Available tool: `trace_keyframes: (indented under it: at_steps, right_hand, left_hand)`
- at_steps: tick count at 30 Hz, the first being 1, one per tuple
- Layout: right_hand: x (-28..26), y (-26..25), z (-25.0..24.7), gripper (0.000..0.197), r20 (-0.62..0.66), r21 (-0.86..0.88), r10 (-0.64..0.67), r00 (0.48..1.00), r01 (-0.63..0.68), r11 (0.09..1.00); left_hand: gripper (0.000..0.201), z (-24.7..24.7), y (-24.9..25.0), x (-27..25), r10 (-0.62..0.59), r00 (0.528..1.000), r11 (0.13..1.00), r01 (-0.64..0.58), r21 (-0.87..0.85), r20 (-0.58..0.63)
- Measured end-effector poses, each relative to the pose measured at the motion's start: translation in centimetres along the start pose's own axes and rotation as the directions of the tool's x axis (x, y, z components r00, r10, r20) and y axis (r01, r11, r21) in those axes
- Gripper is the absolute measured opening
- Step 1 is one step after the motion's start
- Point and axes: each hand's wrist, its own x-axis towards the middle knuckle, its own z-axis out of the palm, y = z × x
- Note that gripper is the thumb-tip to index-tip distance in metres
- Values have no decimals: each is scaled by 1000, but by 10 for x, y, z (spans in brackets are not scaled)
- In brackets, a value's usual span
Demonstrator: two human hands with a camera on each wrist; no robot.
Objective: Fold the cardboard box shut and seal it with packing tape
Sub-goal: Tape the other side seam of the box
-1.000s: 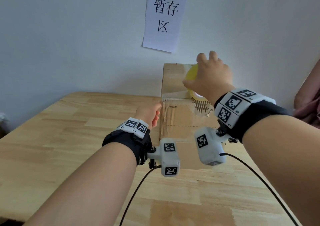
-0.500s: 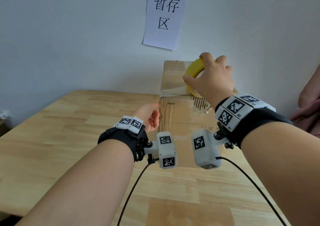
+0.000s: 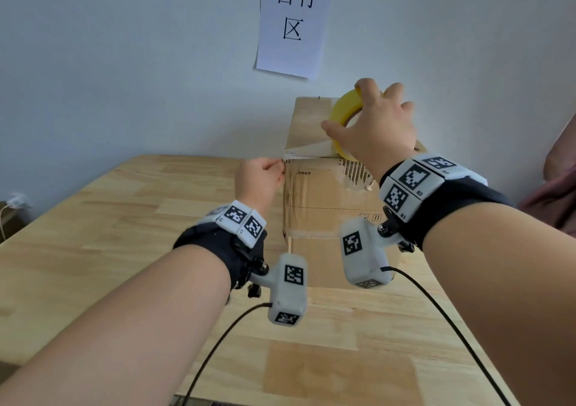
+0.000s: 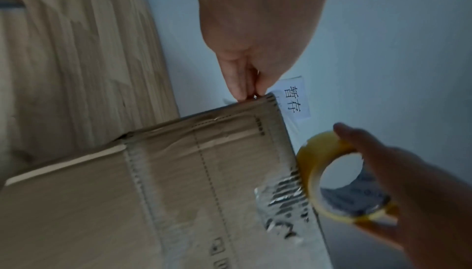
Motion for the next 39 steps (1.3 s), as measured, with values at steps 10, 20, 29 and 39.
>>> trace_keyframes:
  at_steps: [10,20,29,39]
  right_hand:
    - [-2,-2,1,72,9,-40,1,1000,0,999]
    - [-2,-2,-2,72,12,-68,-10,1000,11,998]
    - [1,-1,-9,69,8,98,60,998,-61,993]
    - [3,3,-7,66,12,94,128,992,-129,987]
  left_hand:
    - [47,9,-31,-5,40,991,970,-69,232,127]
    - [49,-15,-9,21,223,900,886,-348,307,375]
    - [44,-16,-18,31,330,886,847,-430,311,326]
    - [34,-20,-18,42,323,896,877,-405,260,305]
